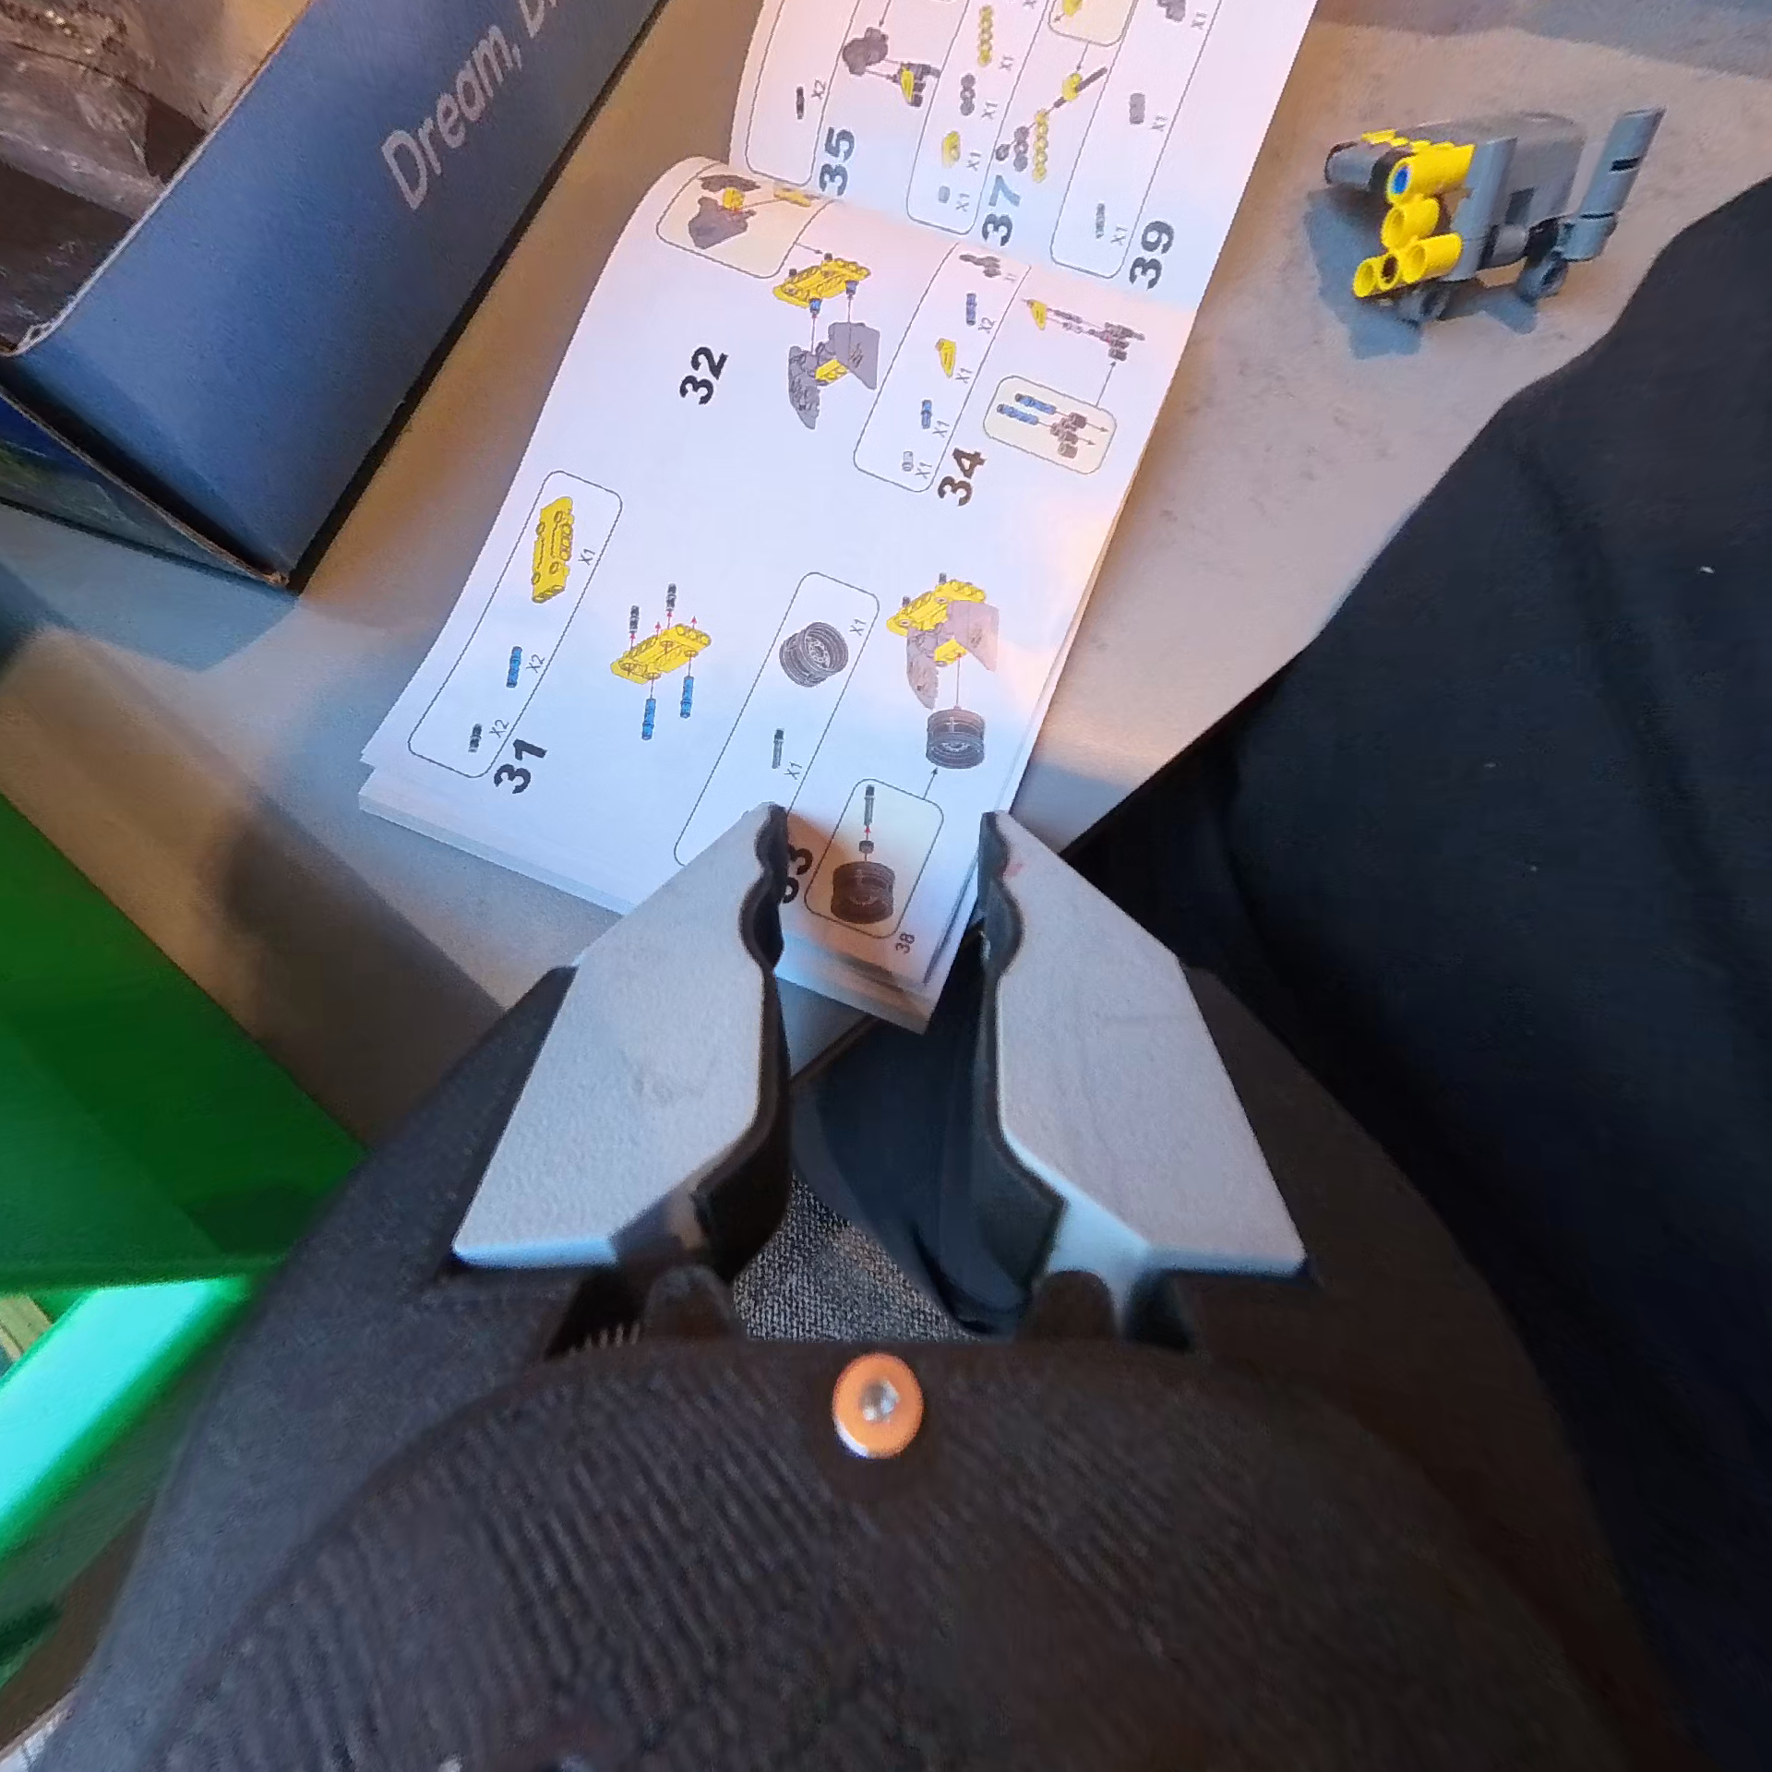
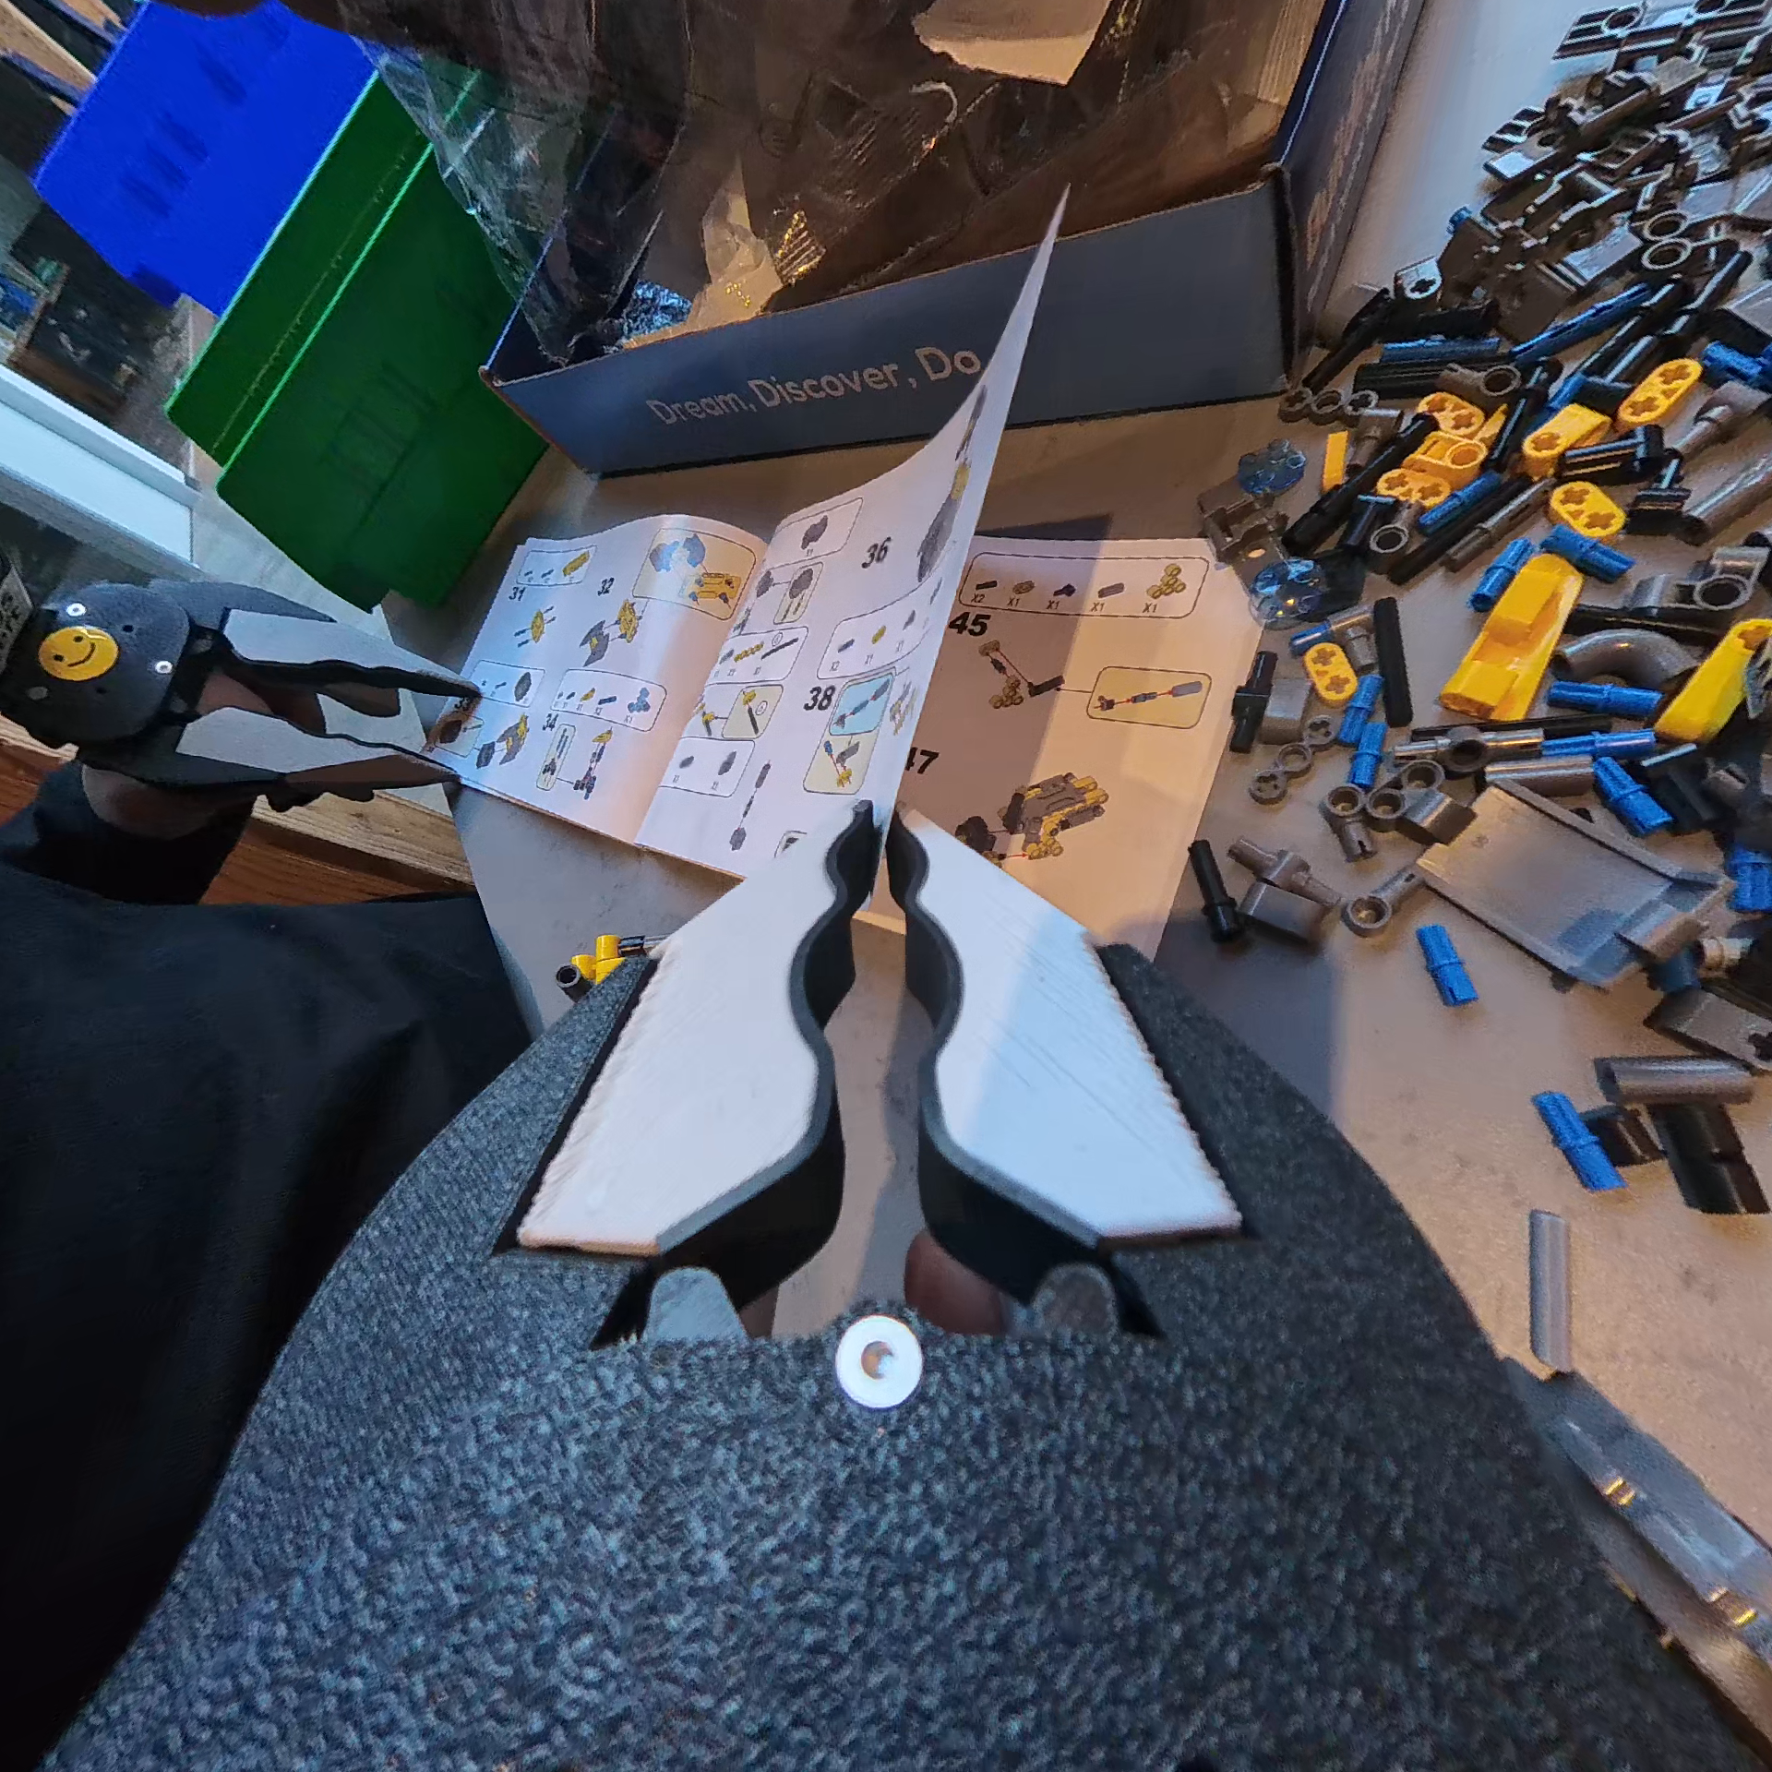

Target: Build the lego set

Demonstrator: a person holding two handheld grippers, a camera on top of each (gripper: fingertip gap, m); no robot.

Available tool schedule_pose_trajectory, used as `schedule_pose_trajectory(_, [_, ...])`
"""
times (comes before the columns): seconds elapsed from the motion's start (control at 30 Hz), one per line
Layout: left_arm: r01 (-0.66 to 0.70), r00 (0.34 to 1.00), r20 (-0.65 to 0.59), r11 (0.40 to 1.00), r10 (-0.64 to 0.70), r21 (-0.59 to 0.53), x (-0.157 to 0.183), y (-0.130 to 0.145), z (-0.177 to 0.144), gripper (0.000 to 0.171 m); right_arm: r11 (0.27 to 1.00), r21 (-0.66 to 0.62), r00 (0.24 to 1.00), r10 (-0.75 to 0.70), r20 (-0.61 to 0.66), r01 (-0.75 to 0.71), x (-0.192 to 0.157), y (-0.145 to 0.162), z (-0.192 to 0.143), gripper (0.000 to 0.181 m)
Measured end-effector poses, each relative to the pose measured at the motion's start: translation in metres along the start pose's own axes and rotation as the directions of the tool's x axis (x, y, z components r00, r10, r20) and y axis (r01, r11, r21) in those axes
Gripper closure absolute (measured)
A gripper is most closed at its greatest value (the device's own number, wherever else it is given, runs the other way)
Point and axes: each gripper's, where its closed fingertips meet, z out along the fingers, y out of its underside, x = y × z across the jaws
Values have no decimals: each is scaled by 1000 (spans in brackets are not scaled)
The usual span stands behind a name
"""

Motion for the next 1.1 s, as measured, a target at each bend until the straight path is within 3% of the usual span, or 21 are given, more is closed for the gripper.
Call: schedule_pose_trajectory(1.1, [15, 1000, -6, 1000, -15, 26, -2, -1, 1, 136, 999, -46, 998, -8, -56, 6, 11, 10, 1, 179])
